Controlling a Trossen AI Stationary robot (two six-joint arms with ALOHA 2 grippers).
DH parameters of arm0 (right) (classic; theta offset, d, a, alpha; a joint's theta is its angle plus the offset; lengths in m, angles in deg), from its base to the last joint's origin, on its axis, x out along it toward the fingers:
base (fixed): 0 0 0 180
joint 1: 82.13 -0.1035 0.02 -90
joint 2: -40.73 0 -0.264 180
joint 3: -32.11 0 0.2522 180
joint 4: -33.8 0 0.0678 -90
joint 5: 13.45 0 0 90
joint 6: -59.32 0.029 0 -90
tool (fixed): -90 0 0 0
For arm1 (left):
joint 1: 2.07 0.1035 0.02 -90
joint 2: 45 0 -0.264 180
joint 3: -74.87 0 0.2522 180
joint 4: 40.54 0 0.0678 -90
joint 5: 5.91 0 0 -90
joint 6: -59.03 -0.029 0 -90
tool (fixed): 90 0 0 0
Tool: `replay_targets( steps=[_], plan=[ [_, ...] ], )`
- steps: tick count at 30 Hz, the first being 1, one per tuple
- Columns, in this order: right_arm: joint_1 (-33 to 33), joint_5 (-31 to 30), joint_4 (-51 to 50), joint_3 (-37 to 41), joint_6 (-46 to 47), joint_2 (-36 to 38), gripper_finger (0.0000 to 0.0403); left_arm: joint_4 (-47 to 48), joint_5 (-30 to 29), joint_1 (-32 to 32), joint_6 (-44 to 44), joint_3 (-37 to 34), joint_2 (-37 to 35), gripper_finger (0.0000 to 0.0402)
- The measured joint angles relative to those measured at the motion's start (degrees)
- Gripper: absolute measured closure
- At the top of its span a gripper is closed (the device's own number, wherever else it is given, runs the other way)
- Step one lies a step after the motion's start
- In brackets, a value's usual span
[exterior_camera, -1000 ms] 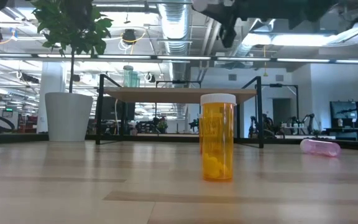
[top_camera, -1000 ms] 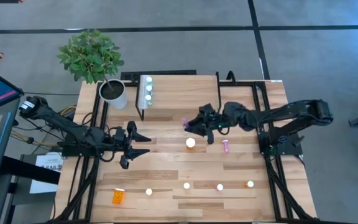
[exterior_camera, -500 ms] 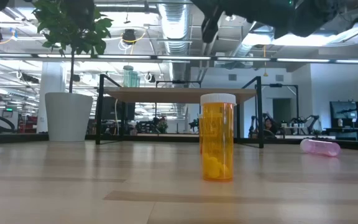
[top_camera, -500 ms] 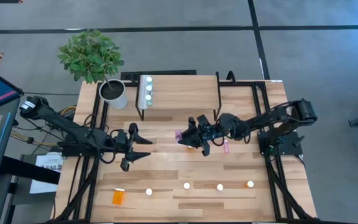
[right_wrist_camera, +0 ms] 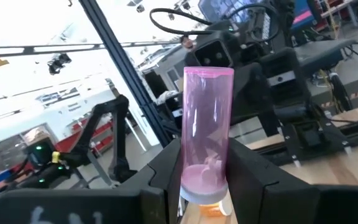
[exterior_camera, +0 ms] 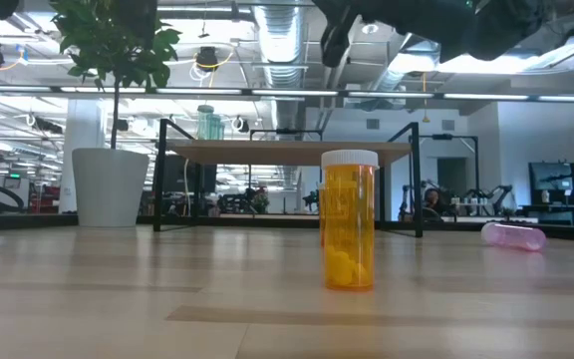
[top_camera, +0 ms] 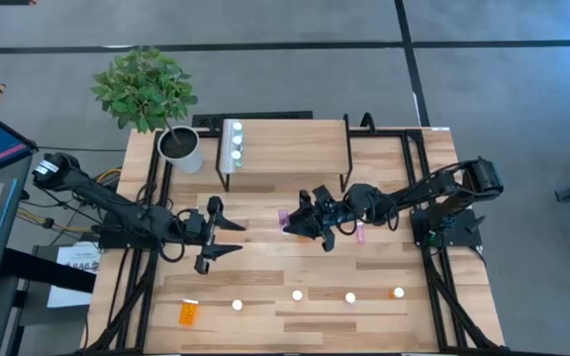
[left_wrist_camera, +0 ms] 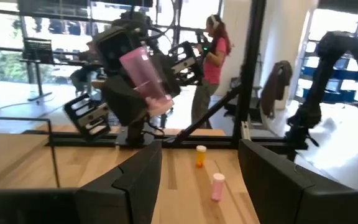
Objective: Pick and place medicine bottles onto shelf by color
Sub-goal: Put the top pink pill bottle on the shelf
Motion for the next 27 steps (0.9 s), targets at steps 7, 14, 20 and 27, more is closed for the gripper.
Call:
replay_targets(
  steps=[7, 14, 20, 27],
  plan=[
    [-0.2, -1.3, 0.1, 0.0, 0.0, 0.0, 0.0280, -0.2, 0.0, -0.8, -1.5, 0.0, 0.0, 0.0201],
    [-0.8, -5.1, 1.7, 0.0, -0.5, 0.0, 0.0280, -1.0, -14.2, -5.0, -10.5, 0.0, 0.1, 0.0201],
    [-0.8, -11.2, 2.1, 0.0, -0.6, 0.0, 0.0280, -10.1, -18.2, -6.9, -20.1, 0.0, 6.6, 0.0201],
    [-0.8, -14.6, 2.7, 0.0, -0.6, 0.0, 0.0280, -25.8, -26.7, -7.0, -35.3, 2.7, 21.0, 0.0201]
  ],
)
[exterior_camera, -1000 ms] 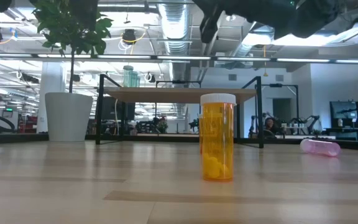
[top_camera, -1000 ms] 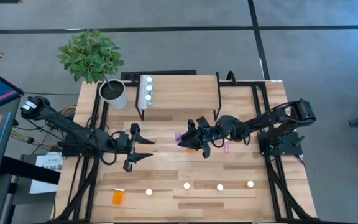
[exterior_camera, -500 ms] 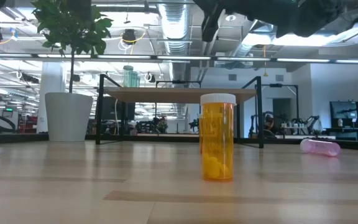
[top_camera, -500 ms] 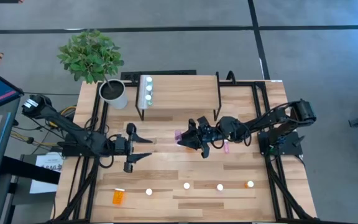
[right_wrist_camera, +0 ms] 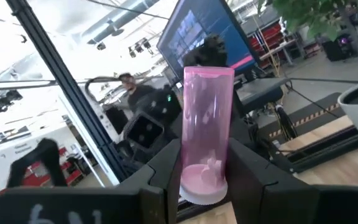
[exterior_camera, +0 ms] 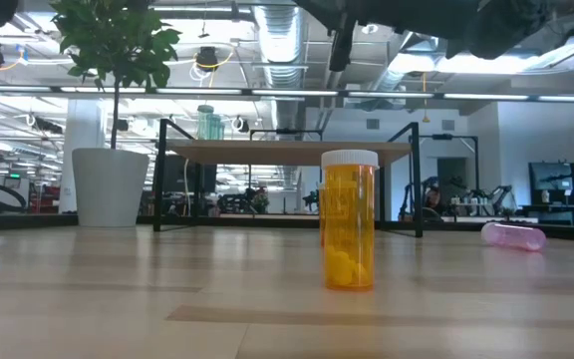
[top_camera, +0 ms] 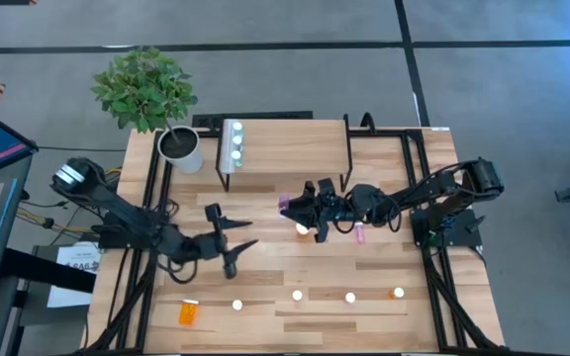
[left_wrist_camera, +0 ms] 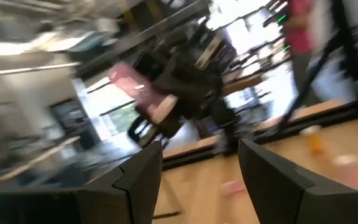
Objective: Pick and place medicine bottles onto shelf by color
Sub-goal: Put the top pink pill bottle on the shelf
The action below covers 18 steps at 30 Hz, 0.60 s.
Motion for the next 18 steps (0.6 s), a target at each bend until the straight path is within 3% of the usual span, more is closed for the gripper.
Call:
replay_targets(
  steps=[12, 18],
  plan=[
    [0.0, -1.1, 0.2, 0.0, 0.2, 0.0, 0.0280, -9.1, -16.2, 0.4, -23.4, 19.1, 20.0, 0.0201],
    [-0.3, -1.1, 0.2, 0.0, 0.1, 0.0, 0.0280, -10.6, -18.1, 1.7, -25.5, 22.6, 22.8, 0.0201]
  ],
)
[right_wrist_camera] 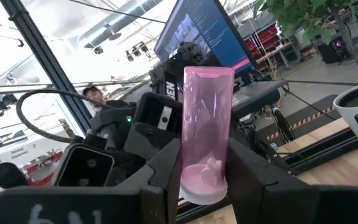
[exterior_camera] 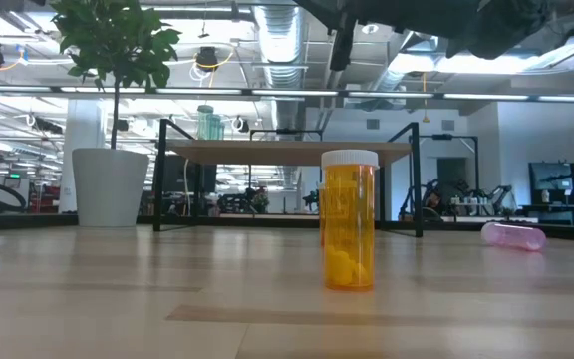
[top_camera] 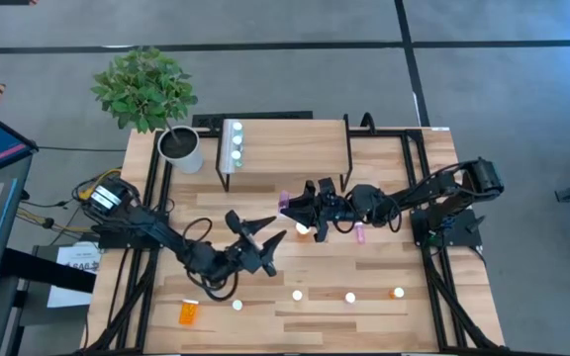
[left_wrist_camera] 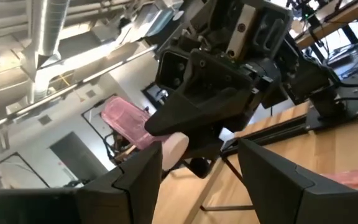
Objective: Pick and place medicine bottles onto shelf by color
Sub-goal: Put the top pink pill bottle on the shelf
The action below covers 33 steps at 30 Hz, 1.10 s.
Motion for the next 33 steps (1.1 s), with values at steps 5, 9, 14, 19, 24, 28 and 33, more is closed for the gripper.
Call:
replay_targets(
  steps=[5, 9, 14, 19, 24, 28, 33],
  plan=[
    [-0.5, 0.1, -0.1, 0.0, 0.0, 0.0, 0.0280, -1.1, -1.0, 1.7, 0.9, 0.0, 0.0, 0.0196],
    [-0.5, 0.1, -0.2, 0.0, 0.0, 0.0, 0.0279, -1.1, -0.9, 2.9, 3.1, 0.0, 0.0, 0.0172],
    [-0.5, 0.1, -0.3, 0.0, 0.0, 0.0, 0.0279, -0.8, -1.0, 3.3, 5.0, 0.0, 0.0, 0.0122],
    [-0.4, 0.2, -0.9, 0.0, -0.2, 0.0, 0.0280, -1.2, -2.9, 0.6, 2.6, -0.1, -0.1, 0.0087],
    [-0.3, 2.0, -2.1, 0.0, -1.5, 0.0, 0.0279, -4.2, -1.8, -7.2, -3.3, -0.1, -4.5, 0.0087],
    [-0.3, 3.5, -2.1, 0.0, -1.8, 0.0, 0.0279, -4.1, 0.0, -12.1, -1.2, -2.6, -10.1, 0.0103],
    [-0.3, 3.6, -3.3, 0.0, -5.4, 0.0, 0.0279, -0.9, 5.9, -13.2, 20.2, -10.3, -19.6, 0.0115]
  ],
)
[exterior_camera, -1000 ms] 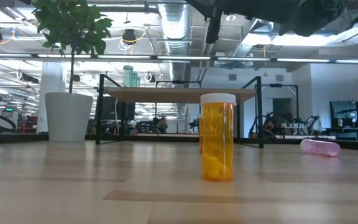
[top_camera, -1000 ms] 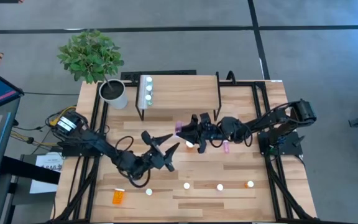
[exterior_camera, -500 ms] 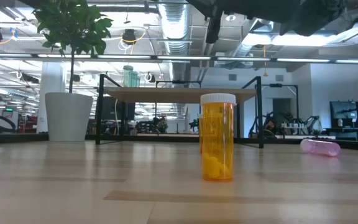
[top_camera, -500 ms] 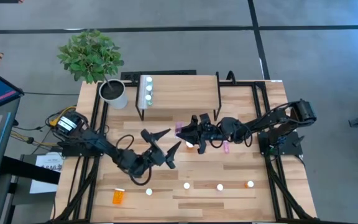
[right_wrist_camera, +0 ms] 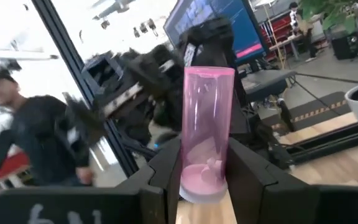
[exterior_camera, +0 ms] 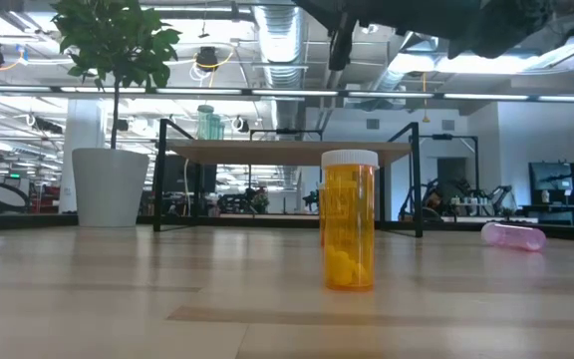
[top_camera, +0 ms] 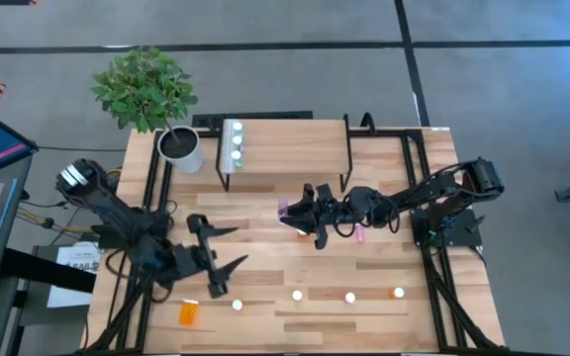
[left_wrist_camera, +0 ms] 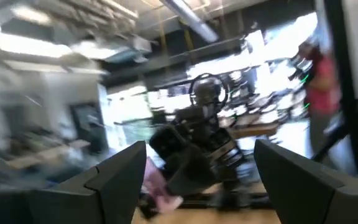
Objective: Pick and place medicine bottles onto shelf by color
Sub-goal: Put the top pink pill bottle on the shelf
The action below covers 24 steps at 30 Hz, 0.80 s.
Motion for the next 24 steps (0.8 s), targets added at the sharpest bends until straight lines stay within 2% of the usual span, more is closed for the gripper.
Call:
replay_targets(
  steps=[2, 6, 10, 15, 18, 24],
  plan=[
    [0.0, 0.1, -1.2, 0.0, -2.6, 0.0, 0.0280, 5.9, 2.7, 1.0, 9.2, -3.0, -4.5, 0.0115],
    [0.0, 1.8, -6.0, 0.0, -10.1, 0.0, 0.0280, 21.1, 11.6, 5.4, 29.6, -6.6, -12.5, 0.0116],
    [0.0, 1.9, -9.9, 0.0, -13.5, 0.0, 0.0280, 33.6, 18.3, 11.3, 43.6, -7.2, -15.0, 0.0116],
    [-0.5, 1.9, -12.3, 0.0, -17.2, 0.0, 0.0280, 36.2, 23.3, 16.4, 49.1, -7.2, -13.1, 0.0116],
    [-1.2, 1.8, -14.4, -0.2, -18.9, 0.0, 0.0280, 35.8, 24.1, 18.1, 50.9, -7.2, -12.0, 0.0116],
    [-4.3, -0.3, -28.8, -6.1, -23.8, 0.0, 0.0280, 35.8, 25.9, 19.7, 53.9, -6.1, -10.2, 0.0116]
  ],
)
